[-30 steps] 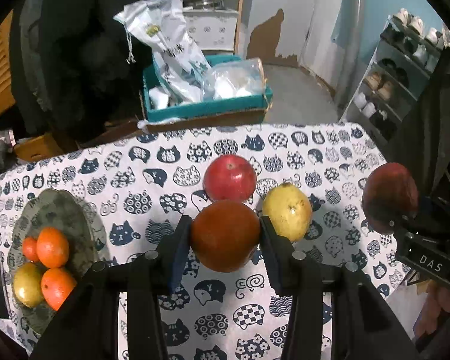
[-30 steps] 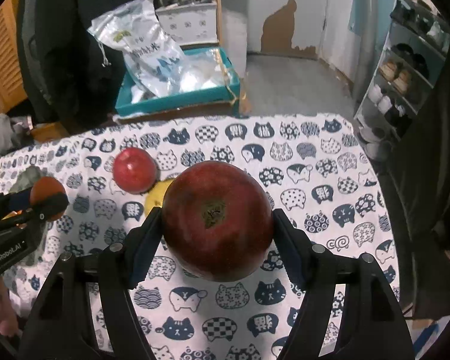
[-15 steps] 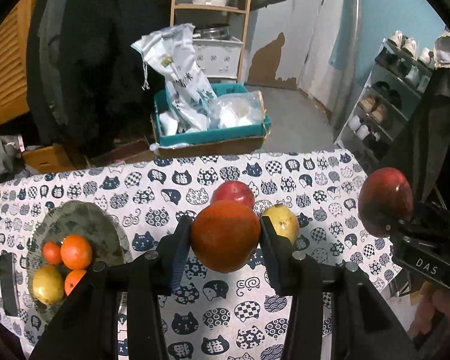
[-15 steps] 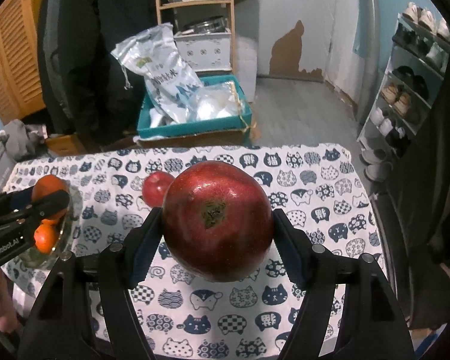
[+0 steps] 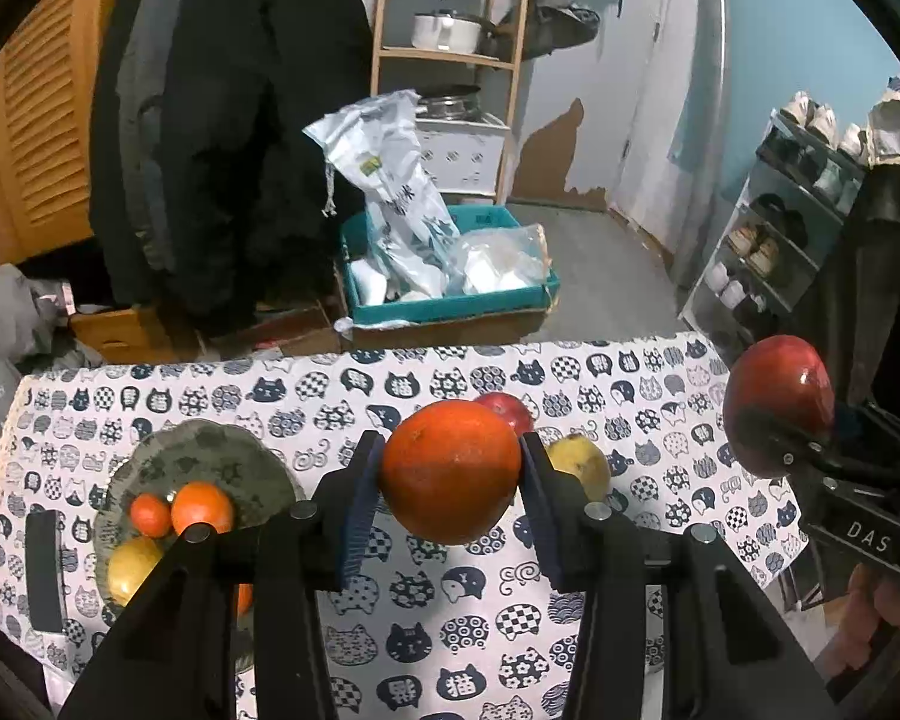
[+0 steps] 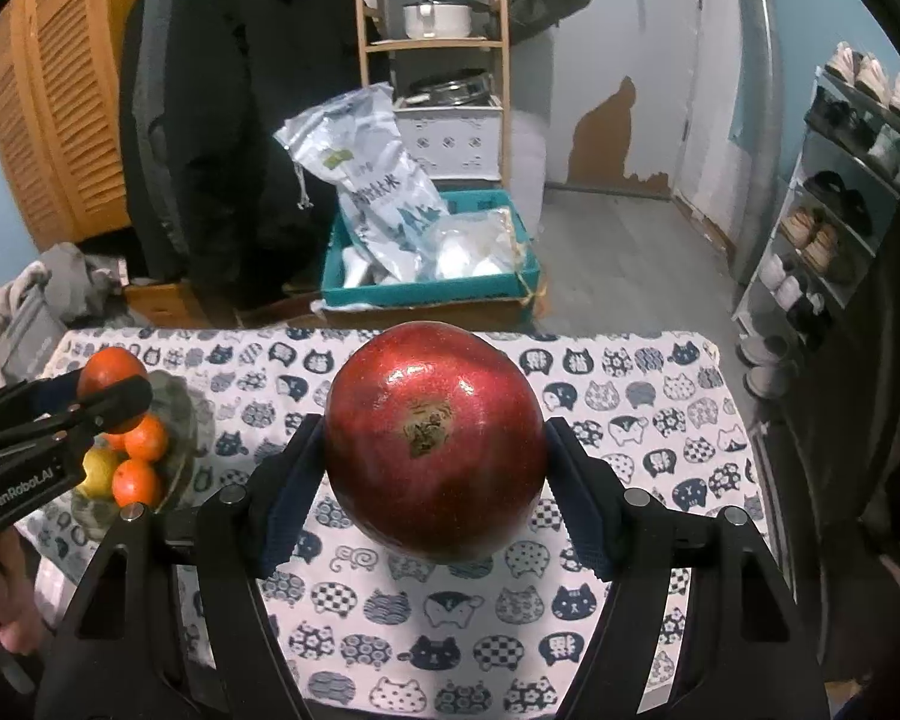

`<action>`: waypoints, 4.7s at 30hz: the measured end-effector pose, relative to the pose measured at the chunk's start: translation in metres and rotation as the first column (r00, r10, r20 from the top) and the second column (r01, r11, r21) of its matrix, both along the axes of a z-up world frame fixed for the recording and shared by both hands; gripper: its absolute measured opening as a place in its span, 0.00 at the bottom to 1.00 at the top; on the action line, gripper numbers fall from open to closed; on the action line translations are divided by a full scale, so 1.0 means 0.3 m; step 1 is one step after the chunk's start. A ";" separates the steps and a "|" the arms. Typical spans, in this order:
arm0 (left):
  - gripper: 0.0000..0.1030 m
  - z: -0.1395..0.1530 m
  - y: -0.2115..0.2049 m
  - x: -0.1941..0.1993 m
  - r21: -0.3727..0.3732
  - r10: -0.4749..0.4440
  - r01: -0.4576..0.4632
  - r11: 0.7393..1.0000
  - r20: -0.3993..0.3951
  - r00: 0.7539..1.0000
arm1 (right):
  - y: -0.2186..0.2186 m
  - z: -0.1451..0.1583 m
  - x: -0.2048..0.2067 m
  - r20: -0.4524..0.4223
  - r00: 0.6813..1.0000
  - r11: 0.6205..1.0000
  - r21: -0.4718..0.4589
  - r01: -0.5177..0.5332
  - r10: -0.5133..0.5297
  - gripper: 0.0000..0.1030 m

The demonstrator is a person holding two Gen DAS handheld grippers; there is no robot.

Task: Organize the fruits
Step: 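Carry the pomegranate with the right tool while the left tool carries the tangerine over the bowl, then lower the pomegranate into the bowl and open the right tool while the left tool releases the tangerine, then withdraw both tools from the bowl toward the red apple and yellow pear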

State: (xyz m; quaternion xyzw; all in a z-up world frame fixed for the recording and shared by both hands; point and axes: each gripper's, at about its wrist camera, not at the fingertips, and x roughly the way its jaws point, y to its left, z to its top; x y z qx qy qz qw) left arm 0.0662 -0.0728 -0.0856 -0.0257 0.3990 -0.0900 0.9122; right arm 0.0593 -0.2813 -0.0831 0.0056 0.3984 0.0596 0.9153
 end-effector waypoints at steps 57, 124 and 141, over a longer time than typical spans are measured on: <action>0.45 -0.258 0.717 -0.075 -0.014 0.326 -0.335 0.942 -0.198 0.924 | 0.844 -0.140 0.189 -0.120 0.912 0.919 0.095 -0.382 0.392 0.70; 0.70 -0.263 0.814 -0.091 -0.007 0.437 -0.447 0.894 -0.194 0.878 | 0.861 -0.253 0.254 -0.181 0.916 0.934 0.074 -0.349 0.357 0.85; 0.78 -0.143 0.734 -0.114 -0.034 0.404 -0.410 0.912 -0.115 0.908 | 0.720 -0.086 0.185 -0.065 0.949 0.951 0.000 -0.308 0.307 0.85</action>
